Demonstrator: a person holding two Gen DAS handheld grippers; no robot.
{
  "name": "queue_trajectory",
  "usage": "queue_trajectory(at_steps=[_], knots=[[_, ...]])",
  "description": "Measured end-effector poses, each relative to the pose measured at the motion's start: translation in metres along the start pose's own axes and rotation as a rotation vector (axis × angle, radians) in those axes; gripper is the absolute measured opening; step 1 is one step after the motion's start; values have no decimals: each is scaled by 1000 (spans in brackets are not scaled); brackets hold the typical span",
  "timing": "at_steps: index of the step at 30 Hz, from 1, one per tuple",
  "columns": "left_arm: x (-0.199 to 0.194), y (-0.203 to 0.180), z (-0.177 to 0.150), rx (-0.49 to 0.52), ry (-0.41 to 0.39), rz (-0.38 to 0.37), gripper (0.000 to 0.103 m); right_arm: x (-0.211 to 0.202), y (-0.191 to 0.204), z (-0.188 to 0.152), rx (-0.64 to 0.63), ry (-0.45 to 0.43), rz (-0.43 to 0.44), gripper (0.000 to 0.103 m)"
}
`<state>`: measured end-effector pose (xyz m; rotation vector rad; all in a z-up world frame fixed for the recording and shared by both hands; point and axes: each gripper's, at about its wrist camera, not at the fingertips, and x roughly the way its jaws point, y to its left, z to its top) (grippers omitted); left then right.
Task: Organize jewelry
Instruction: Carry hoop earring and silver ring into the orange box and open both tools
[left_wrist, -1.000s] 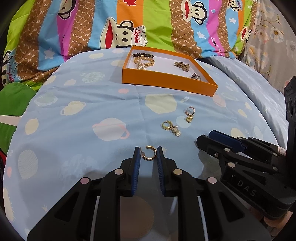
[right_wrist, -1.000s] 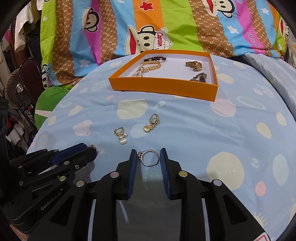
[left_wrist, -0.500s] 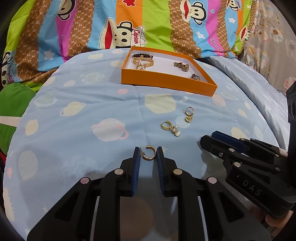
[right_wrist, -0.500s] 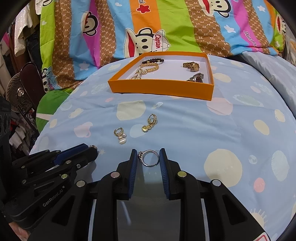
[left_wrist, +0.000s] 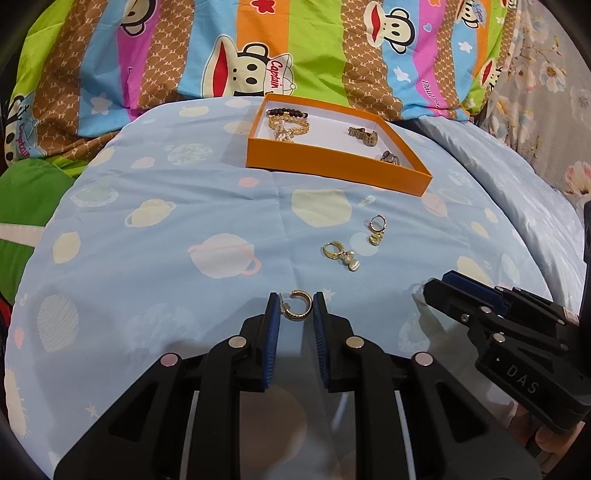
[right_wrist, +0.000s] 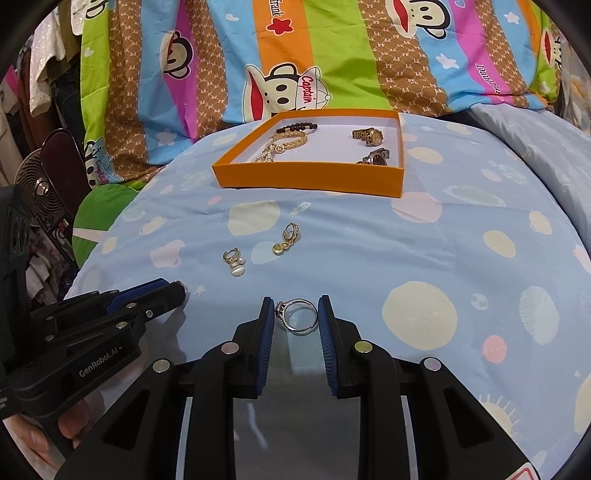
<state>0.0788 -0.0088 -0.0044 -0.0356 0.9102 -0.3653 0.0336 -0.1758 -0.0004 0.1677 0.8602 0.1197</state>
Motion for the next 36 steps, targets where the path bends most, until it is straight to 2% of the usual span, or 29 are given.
queue_trajectory(at_steps=[10, 21, 27, 36], knots=[[-24, 11, 14, -30, -42, 2, 17, -23, -6, 13, 9, -49, 12, 23], [-36, 3, 70, 0, -132, -7, 17, -31, -19, 55, 6, -118, 8, 23], [-25, -10, 106, 39, -172, -1, 17, -22, -30, 87, 10, -155, -1, 23], [9, -17, 144, 64, -178, 12, 17, -1, -35, 131, -13, -185, -19, 23]])
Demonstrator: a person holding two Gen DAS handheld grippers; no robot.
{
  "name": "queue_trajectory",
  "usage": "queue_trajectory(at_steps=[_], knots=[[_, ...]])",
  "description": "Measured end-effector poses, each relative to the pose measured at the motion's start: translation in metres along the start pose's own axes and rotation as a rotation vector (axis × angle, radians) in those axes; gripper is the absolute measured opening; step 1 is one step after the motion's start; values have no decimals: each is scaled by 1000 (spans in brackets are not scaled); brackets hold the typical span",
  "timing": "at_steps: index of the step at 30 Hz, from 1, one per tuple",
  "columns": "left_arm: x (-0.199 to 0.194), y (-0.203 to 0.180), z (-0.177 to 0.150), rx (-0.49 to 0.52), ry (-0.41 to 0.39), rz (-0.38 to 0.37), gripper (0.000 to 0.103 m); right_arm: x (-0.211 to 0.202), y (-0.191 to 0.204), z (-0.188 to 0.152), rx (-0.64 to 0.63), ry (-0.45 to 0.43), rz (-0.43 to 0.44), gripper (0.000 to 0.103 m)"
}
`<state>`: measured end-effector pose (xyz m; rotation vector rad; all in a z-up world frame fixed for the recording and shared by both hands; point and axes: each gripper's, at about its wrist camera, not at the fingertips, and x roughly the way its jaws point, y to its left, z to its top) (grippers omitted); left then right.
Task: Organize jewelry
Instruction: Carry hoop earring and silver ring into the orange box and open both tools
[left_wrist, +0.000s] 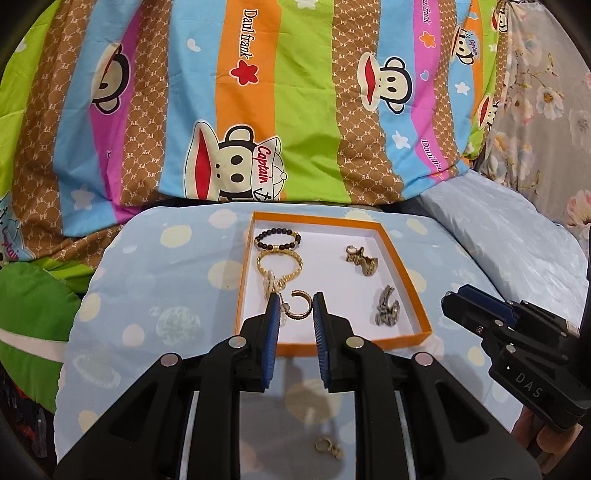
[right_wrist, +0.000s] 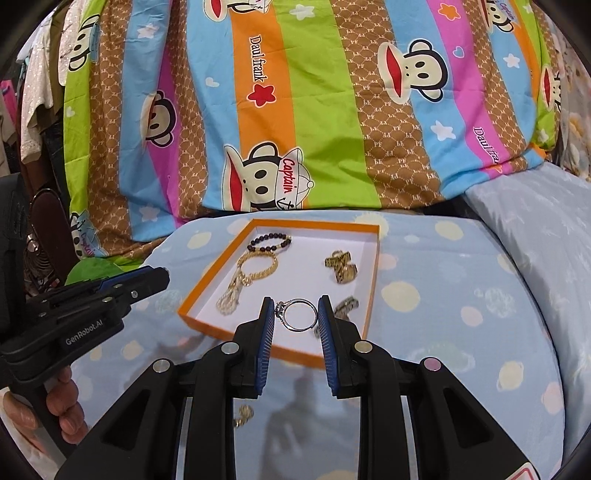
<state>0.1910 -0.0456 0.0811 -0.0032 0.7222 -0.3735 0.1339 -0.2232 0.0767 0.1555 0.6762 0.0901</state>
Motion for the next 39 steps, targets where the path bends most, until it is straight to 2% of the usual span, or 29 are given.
queue_trajectory(at_steps=[10, 22, 39], knots=[[45, 9, 20, -35, 27, -17, 17, 47, -2, 26, -10, 22, 12, 23], [87, 8, 18, -50, 70, -38, 17, 96, -8, 24, 12, 81, 18, 23], [100, 7, 12, -40, 78, -58, 18, 112, -12, 16, 20, 95, 3, 24]])
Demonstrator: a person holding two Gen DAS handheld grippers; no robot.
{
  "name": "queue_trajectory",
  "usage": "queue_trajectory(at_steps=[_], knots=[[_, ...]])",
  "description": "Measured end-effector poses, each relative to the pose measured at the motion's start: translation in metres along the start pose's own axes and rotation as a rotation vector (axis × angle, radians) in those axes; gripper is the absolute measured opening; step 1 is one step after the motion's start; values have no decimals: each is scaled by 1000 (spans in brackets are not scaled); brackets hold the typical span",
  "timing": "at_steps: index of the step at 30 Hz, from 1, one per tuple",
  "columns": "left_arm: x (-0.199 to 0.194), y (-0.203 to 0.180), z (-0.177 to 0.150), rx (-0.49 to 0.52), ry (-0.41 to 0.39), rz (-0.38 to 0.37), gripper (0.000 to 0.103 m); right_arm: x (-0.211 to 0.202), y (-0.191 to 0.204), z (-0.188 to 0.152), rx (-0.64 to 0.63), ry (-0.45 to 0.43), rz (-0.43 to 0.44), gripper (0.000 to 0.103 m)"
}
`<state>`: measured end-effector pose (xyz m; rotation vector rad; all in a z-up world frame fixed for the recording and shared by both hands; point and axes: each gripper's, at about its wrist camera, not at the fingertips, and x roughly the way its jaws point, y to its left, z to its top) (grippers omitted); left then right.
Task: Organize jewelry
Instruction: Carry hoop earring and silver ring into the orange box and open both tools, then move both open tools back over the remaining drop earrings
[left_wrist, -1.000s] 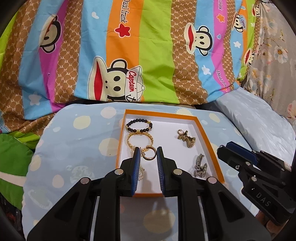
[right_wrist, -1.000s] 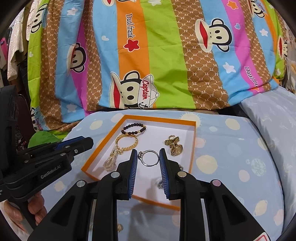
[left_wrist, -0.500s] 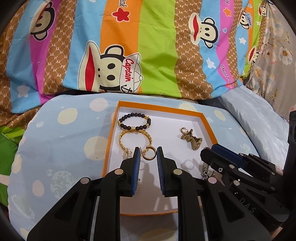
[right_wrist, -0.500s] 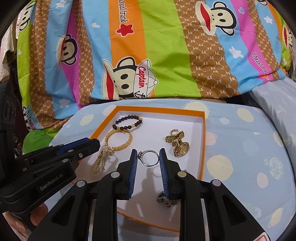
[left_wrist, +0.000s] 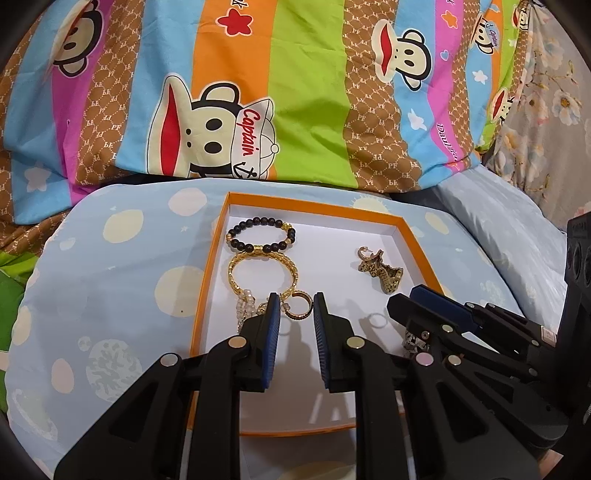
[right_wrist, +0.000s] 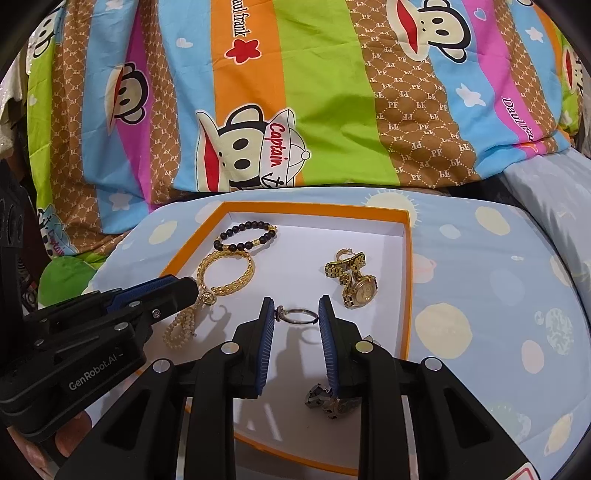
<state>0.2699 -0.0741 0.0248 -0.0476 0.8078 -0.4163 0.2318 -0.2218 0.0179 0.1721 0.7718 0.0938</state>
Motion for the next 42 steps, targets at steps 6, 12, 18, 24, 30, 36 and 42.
queue_trajectory(at_steps=[6, 12, 18, 24, 30, 36, 42], knots=[[-3, 2, 1, -12, -17, -5, 26, -3, -2, 1, 7, -17, -4, 25], [-10, 4, 3, -29, -35, 0, 34, -8, -2, 1, 8, -32, -4, 26], [-29, 11, 6, -46, -62, 12, 34, -29, -3, -2, 16, -55, -3, 27], [-45, 15, -2, -51, -69, 28, 34, -48, 1, -15, 2, -58, -16, 27], [-40, 23, -19, -70, -24, 56, 34, -45, 5, -34, 10, -14, -12, 27], [-30, 26, -35, -65, 24, 75, 34, -38, 8, -47, 4, 20, -19, 27], [-35, 17, -47, -35, 30, 96, 34, -39, 3, -53, 9, 25, -29, 27]])
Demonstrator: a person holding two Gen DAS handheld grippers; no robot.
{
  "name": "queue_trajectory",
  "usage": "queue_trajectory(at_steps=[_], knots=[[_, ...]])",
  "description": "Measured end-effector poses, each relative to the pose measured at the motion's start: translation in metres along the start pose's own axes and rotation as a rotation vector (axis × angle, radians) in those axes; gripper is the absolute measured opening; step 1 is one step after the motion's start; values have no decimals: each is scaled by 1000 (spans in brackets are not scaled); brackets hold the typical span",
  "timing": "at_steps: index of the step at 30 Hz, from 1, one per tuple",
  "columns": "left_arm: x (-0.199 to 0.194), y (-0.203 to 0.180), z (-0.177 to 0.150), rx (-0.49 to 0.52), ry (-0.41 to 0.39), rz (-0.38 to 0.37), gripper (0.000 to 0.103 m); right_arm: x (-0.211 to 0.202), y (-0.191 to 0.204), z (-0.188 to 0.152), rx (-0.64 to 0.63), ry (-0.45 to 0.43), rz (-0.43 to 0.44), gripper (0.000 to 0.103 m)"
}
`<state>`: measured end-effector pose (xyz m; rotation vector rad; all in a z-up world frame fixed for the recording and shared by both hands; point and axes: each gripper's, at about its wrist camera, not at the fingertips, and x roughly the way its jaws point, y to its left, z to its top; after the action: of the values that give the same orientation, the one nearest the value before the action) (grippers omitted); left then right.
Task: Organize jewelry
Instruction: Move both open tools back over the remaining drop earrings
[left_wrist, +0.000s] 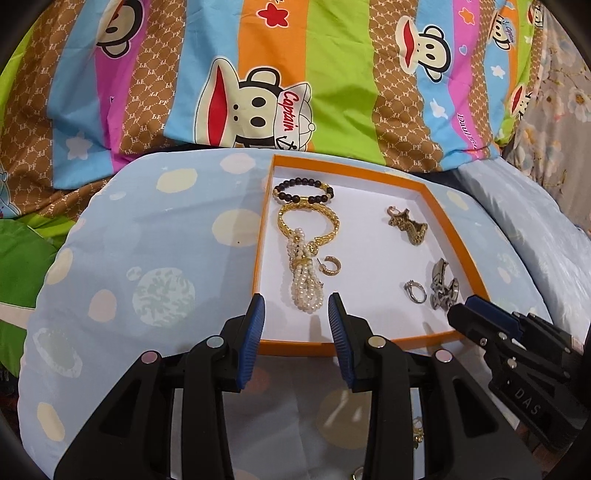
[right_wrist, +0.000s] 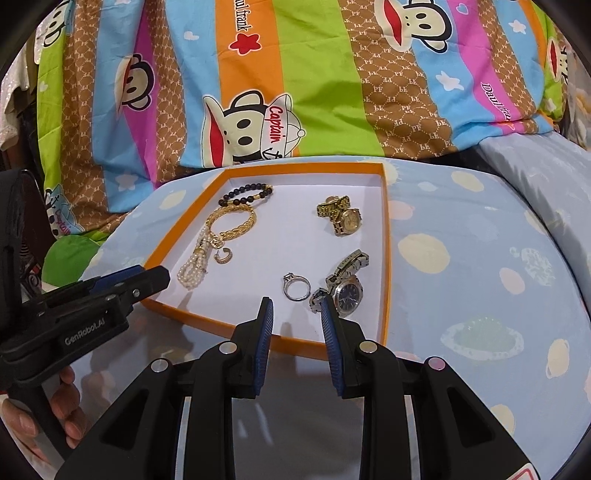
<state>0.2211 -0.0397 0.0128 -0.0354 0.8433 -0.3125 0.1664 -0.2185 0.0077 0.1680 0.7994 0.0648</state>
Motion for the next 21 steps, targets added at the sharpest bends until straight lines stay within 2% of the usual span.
queue_trajectory(at_steps=[7, 12, 16, 21], knots=[[-6, -4, -5, 5, -3, 12, 34, -4, -3, -1, -2, 1, -11, 27], [-29, -1, -4, -35, -38, -6, 34, -29, 0, -4, -1, -34, 13, 27], [-52, 2, -10, -48, -57, -26, 40, -51, 10, -23, -20, -26, 38, 27], [-69, -3, -31, -30, -44, -33, 40, -63, 23, -49, -22, 1, 64, 27]])
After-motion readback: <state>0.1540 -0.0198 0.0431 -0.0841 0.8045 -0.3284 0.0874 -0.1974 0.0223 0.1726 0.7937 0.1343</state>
